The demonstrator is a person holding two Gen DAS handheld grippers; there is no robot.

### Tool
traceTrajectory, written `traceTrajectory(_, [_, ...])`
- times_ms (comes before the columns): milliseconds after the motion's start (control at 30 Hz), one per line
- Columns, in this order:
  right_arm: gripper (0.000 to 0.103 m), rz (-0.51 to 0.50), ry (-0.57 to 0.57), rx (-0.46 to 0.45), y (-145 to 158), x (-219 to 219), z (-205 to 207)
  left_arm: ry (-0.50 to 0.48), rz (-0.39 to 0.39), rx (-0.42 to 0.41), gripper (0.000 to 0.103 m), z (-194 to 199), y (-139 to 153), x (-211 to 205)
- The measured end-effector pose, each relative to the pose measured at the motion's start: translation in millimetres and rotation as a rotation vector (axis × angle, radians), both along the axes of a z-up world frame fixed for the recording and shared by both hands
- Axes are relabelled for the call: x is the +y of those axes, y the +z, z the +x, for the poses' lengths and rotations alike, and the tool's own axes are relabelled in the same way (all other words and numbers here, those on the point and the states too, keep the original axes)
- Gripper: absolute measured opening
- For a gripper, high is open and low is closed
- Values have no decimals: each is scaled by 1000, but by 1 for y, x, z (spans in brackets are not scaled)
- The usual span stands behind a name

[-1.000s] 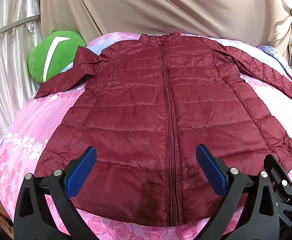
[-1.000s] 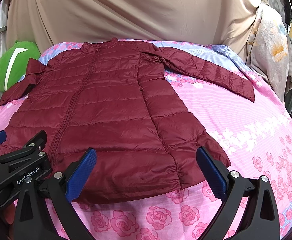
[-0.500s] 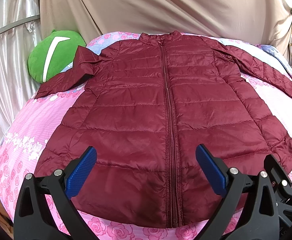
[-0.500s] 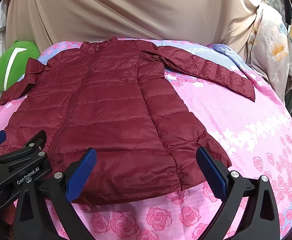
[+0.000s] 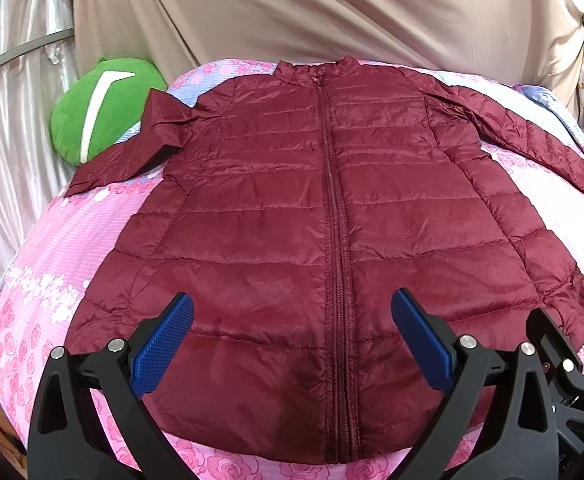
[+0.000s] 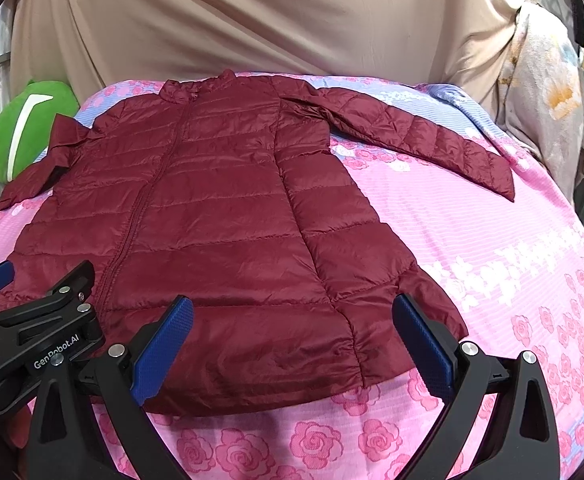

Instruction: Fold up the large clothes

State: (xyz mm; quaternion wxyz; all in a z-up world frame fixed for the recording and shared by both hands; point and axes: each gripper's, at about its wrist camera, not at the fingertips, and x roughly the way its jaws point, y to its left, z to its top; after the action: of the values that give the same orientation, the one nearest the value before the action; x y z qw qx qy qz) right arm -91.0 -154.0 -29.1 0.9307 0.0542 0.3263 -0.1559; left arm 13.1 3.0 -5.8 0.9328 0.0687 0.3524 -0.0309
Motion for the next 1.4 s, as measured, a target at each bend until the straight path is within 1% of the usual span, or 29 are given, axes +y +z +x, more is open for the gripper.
traceTrajectory(67, [98,17,18,3,1,-11,5,-11,-21,7,97,6,2,-1])
traceTrajectory(133, [98,46,2,-4,5,-36,9,-2,-31,-11,98,13,9,6])
traceTrajectory(167, [98,70,-21,-12,8,-56,11,2,-34,-21,98,15,12,9])
traceTrajectory(300, [98,157,-153,-43,17,-149,21,17,-75,-33,98,32,21,25])
traceTrajectory(367, [98,220,-241,-68,17,-208,25,30,-101,-33,98,42,24,34])
traceTrajectory(400, [98,258,-294,-70,14,-243,28,29,-112,-32,98,47,26,36])
traceTrajectory(467, [98,309,-354,-77,9,-286,33,32,-133,-26,98,57,26,40])
traceTrajectory(500, [98,347,-393,-82,3,-315,36,33,-146,-24,98,61,25,42])
traceTrajectory(567, [98,392,-458,-73,-7,-351,41,38,-168,-20,97,67,24,45])
traceTrajectory(600, [98,414,-494,-71,-12,-367,44,41,-177,-20,97,70,23,46])
traceTrajectory(667, [97,448,-523,-80,-21,-393,51,45,-184,-20,97,76,21,46])
traceTrajectory(800, [92,491,-555,-65,-36,-426,72,39,-169,-3,97,88,15,39])
traceTrajectory(833, [92,488,-560,-71,-38,-432,77,34,-159,5,97,93,13,35])
traceTrajectory(867, [86,458,-561,-78,-36,-435,84,28,-153,7,97,96,11,32])
traceTrajectory(900, [76,446,-545,-71,-36,-437,92,25,-148,8,97,97,10,31])
traceTrajectory(933, [68,430,-543,-66,-35,-439,97,20,-139,11,97,102,8,27])
traceTrajectory(1000, [17,403,-539,-49,-32,-443,109,8,-132,17,97,108,6,21])
traceTrajectory(1067, [3,453,-531,-75,-30,-458,113,-1,-128,21,97,113,6,17])
traceTrajectory(1100, [2,463,-541,-95,-27,-465,111,-8,-127,22,97,115,5,14])
traceTrajectory(1167, [1,445,-553,-143,-15,-473,98,-20,-122,21,97,118,5,9])
traceTrajectory(1267, [1,399,-586,-181,-1,-484,78,-36,-108,17,97,123,5,7])
traceTrajectory(1300, [1,399,-605,-185,2,-489,74,-41,-108,18,97,125,5,7])
traceTrajectory(1367, [1,395,-618,-195,12,-492,74,-52,-115,28,97,132,4,5])
traceTrajectory(1400, [2,393,-599,-210,24,-487,78,-60,-125,36,97,136,5,4])
